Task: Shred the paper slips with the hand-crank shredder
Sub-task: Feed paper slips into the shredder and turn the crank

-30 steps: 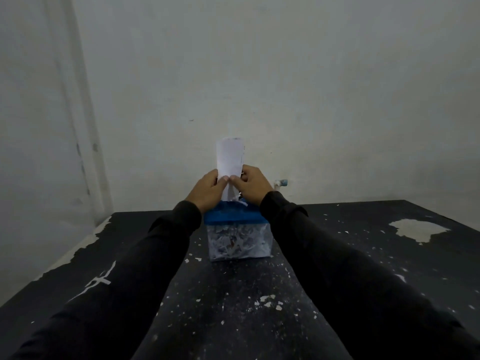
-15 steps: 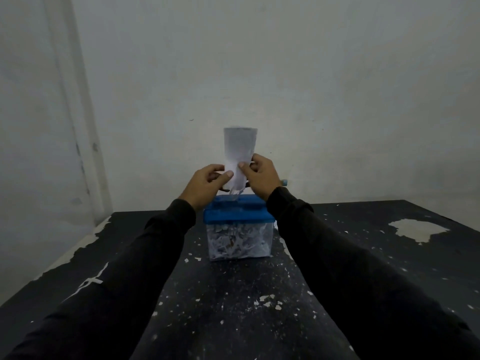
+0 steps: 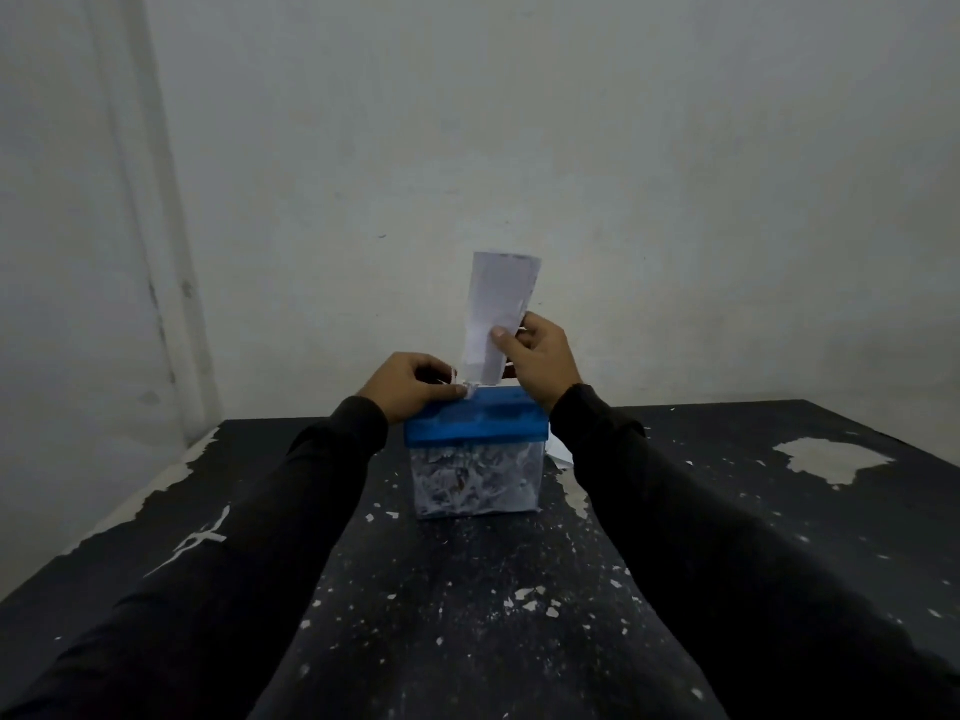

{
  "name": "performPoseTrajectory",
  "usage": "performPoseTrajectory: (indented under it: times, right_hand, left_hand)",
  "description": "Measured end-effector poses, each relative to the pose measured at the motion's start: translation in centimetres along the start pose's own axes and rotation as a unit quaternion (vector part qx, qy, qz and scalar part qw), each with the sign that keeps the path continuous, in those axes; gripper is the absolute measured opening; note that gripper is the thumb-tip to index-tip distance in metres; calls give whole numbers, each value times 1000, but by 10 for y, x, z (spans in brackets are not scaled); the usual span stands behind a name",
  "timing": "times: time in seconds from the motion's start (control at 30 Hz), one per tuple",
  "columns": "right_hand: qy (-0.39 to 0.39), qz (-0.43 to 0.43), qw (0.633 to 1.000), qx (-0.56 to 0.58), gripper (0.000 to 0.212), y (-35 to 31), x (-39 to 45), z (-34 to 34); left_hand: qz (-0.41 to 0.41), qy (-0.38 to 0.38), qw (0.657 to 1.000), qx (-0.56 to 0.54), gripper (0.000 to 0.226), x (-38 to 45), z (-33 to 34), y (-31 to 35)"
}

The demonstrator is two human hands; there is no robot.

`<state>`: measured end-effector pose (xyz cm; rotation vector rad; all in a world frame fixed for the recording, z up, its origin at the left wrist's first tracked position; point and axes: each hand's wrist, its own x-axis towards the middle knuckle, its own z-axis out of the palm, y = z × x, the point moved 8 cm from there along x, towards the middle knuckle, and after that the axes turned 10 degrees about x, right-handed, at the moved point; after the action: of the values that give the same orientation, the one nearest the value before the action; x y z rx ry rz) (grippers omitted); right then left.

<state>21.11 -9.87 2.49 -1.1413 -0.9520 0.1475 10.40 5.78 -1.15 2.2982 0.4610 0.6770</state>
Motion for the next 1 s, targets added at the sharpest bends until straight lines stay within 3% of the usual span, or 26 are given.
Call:
performPoseTrajectory:
  times: [0.33,0.5,0.6,0.67,0.8,1.0]
  right_hand:
    - [-67,-6,995,-69,28,6,1,23]
    - [-62,-13,994,-92,31,12,1,19]
    - [-55,-9,994,-90,32,15,0,21]
    - [-59,-5,994,-91,33,16,-1,23]
    - [-69,8,993,-97,30,18,-1,24]
    - [-112,25,989,-96,35,18,-2,27]
  left_hand:
    - [2,40,999,-27,30,0,-7,-3]
    - [19,78,996,-29,9,-8,-11,-3]
    - [15,55,997,-59,46,-14,-8,-4]
    - [31,29,998,-53,57,-17,-6,-1]
    - [72,27,997,16,15,-19,-4,6]
    - [77,61,995,16,40,-22,-7,9]
